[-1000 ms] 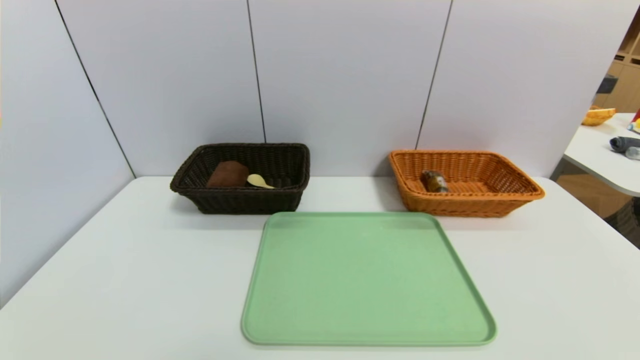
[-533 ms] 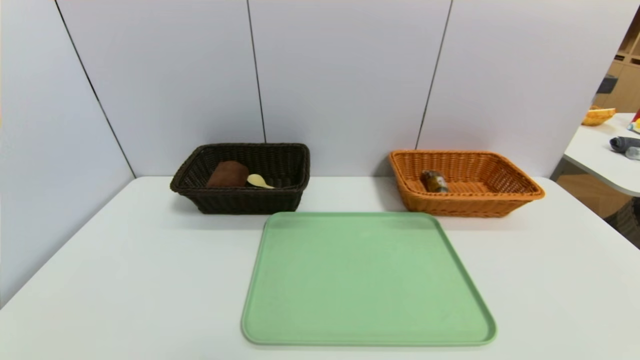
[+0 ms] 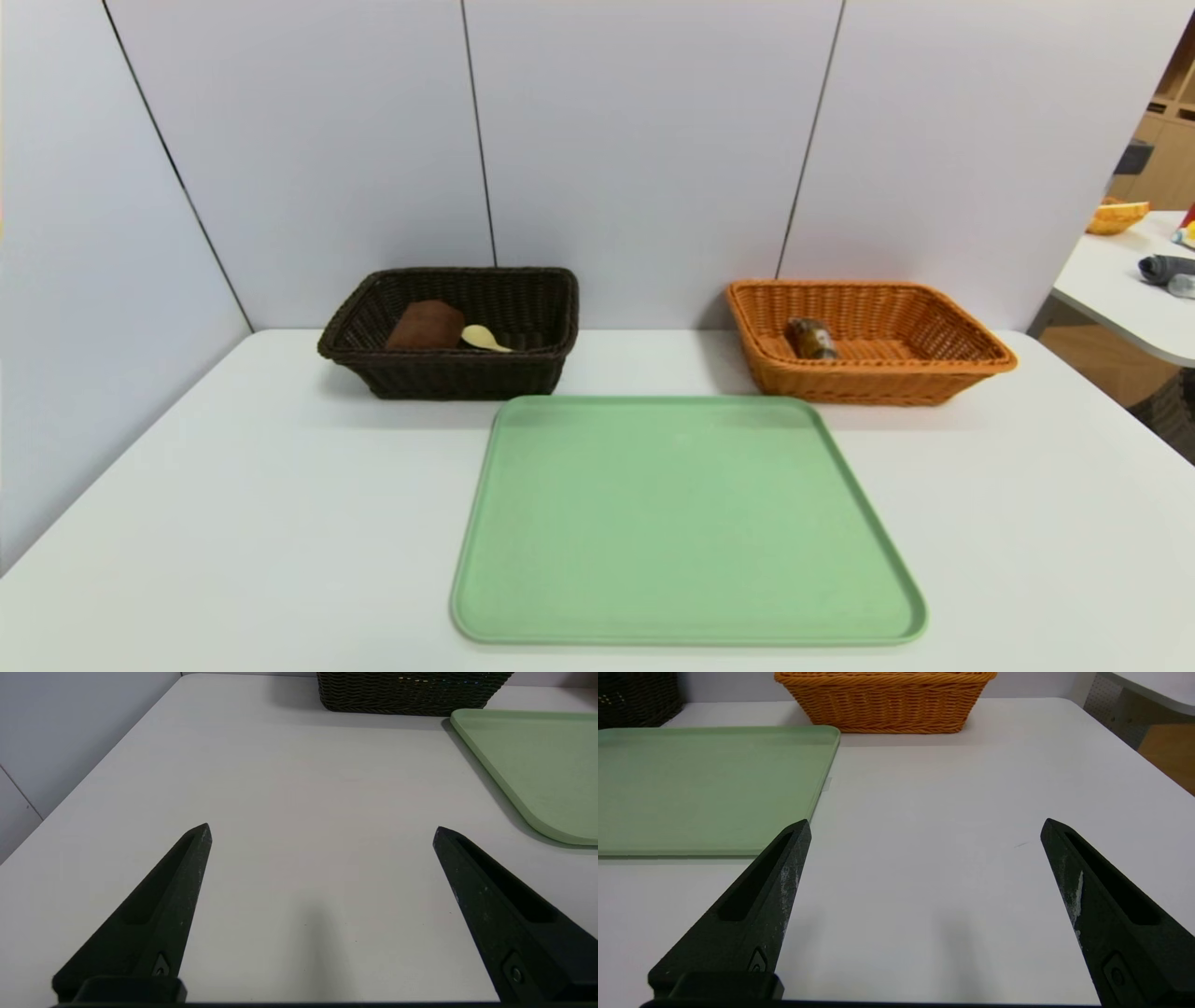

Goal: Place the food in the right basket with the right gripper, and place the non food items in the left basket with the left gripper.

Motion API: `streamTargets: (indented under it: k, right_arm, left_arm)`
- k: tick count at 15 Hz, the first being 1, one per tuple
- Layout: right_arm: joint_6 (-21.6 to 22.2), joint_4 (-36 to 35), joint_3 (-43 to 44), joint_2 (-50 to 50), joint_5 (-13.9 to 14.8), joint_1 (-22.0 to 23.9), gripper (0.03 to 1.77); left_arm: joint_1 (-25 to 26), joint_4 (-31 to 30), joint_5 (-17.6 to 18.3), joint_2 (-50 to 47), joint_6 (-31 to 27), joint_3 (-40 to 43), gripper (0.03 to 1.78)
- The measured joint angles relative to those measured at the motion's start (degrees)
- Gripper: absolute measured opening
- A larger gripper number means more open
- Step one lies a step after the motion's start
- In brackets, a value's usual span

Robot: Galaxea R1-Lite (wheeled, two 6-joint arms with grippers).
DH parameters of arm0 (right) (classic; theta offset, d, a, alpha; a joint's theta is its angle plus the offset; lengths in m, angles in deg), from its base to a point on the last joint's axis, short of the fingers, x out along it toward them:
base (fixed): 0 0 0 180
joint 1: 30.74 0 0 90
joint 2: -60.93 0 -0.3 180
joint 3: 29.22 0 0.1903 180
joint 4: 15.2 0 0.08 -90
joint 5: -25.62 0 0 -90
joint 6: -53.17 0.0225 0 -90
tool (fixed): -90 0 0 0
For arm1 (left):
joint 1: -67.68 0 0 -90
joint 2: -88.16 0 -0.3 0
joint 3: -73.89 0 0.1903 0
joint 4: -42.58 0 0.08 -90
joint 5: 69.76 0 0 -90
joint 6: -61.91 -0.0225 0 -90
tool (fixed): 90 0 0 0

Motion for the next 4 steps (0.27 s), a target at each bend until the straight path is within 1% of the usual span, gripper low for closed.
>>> streamTargets:
  k: [4]
  right_arm:
    - [0.12,-0.17,0.0,0.0,0.02,0.0,1.7]
  left_arm:
    - [0.0,0.0,0.0,0.0,0.02,0.0,1.69]
